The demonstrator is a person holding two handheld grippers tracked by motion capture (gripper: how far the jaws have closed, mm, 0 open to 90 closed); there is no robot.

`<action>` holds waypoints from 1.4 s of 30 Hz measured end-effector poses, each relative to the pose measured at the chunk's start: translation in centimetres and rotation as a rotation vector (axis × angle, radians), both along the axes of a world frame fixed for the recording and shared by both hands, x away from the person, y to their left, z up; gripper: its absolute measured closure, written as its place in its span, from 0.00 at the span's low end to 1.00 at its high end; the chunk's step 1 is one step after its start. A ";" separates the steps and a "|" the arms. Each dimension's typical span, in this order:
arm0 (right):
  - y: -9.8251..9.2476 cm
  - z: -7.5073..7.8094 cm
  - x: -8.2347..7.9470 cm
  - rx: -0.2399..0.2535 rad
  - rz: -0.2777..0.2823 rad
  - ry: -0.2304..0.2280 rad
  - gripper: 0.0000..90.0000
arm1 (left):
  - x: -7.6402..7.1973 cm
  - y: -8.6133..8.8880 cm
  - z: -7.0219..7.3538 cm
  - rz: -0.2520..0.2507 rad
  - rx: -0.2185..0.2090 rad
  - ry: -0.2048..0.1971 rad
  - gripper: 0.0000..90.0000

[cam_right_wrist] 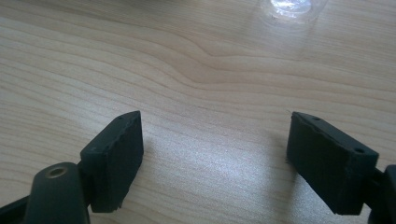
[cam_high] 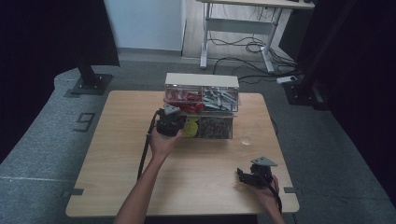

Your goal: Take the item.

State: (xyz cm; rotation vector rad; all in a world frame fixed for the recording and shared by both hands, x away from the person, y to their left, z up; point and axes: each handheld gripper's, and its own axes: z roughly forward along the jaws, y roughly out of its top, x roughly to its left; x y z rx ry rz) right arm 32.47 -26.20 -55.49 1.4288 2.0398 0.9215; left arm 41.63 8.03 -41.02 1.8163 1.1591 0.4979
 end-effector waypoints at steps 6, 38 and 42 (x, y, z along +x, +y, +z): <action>0.1 0.1 -0.3 -0.009 0.005 -0.021 0.26 | 0.0 0.2 0.0 -0.005 -0.005 0.006 1.00; 1.7 6.3 0.2 0.151 0.105 -0.185 0.50 | 0.5 0.4 0.0 -0.048 -0.036 0.033 1.00; 2.1 7.1 0.7 0.165 0.125 -0.189 0.52 | 0.6 0.3 0.0 -0.052 -0.032 0.036 1.00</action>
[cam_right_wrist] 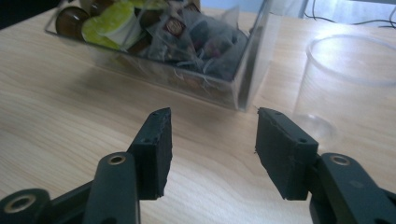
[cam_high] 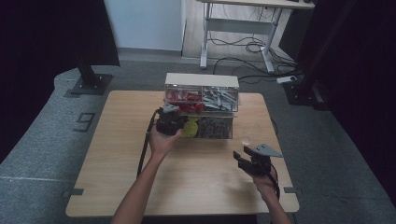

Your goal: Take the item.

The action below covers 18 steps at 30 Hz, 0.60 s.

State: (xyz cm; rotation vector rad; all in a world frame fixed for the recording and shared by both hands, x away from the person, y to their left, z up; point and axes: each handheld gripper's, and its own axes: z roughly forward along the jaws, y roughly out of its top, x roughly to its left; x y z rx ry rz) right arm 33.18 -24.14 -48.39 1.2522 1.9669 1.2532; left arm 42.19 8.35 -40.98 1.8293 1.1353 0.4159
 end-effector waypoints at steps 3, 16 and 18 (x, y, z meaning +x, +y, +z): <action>0.4 0.7 0.5 0.007 0.016 -0.010 0.53 | 0.1 0.0 -0.1 0.002 0.002 0.000 1.00; 1.5 2.3 2.2 0.026 0.032 -0.027 0.59 | 0.1 -0.7 -0.2 0.001 0.005 0.001 1.00; 1.7 2.5 2.4 0.025 0.037 -0.029 0.60 | 0.1 -0.7 -0.2 0.002 0.003 0.003 1.00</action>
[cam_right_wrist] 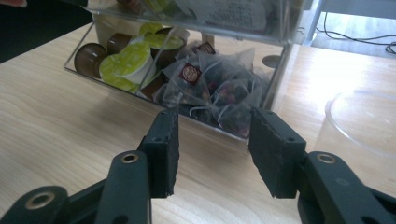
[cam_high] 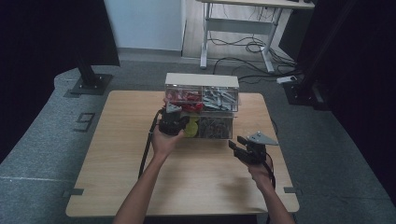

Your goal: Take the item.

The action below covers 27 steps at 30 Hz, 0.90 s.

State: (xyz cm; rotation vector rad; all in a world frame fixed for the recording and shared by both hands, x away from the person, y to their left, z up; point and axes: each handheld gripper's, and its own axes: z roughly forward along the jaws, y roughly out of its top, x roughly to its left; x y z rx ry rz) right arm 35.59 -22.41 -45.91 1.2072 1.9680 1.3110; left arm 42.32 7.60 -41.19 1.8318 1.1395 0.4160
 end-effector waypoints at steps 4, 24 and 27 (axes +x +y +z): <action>0.6 0.2 0.7 0.004 0.008 0.004 0.62 | 0.1 -0.1 0.0 0.003 0.011 0.005 1.00; 2.7 0.1 3.0 0.000 0.042 0.027 0.66 | 0.2 0.2 0.0 0.004 0.003 0.012 1.00; 2.8 -0.1 3.3 0.000 0.039 0.031 0.65 | 0.2 0.1 0.0 0.008 0.005 0.009 1.00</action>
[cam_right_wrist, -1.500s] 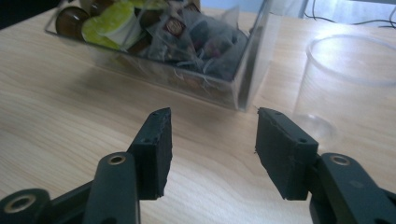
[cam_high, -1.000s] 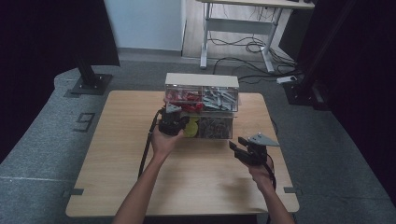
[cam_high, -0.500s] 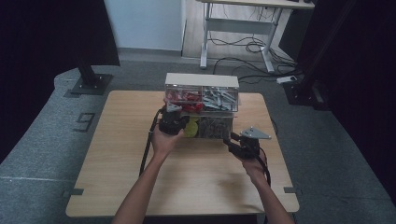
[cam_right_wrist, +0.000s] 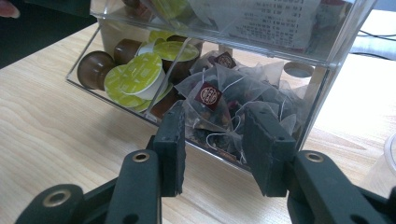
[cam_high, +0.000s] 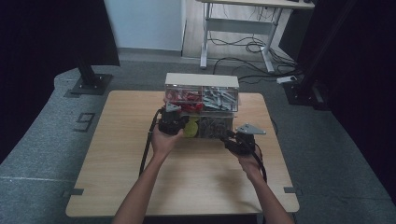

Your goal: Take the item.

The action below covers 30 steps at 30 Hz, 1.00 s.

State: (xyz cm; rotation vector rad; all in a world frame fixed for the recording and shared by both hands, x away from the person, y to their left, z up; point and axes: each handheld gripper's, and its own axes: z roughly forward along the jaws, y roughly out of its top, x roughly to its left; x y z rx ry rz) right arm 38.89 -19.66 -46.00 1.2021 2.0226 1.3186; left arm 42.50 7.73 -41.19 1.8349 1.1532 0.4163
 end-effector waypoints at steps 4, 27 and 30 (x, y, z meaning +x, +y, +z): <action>0.4 -0.3 0.5 0.003 0.003 0.009 0.64 | 0.0 -0.1 0.0 0.004 0.003 -0.002 1.00; 2.7 -1.2 2.8 -0.026 0.004 0.027 0.63 | -0.1 0.0 0.1 0.001 -0.003 0.001 1.00; 2.8 -1.3 3.0 -0.025 -0.004 0.030 0.63 | -0.1 0.0 0.2 0.001 -0.002 0.000 1.00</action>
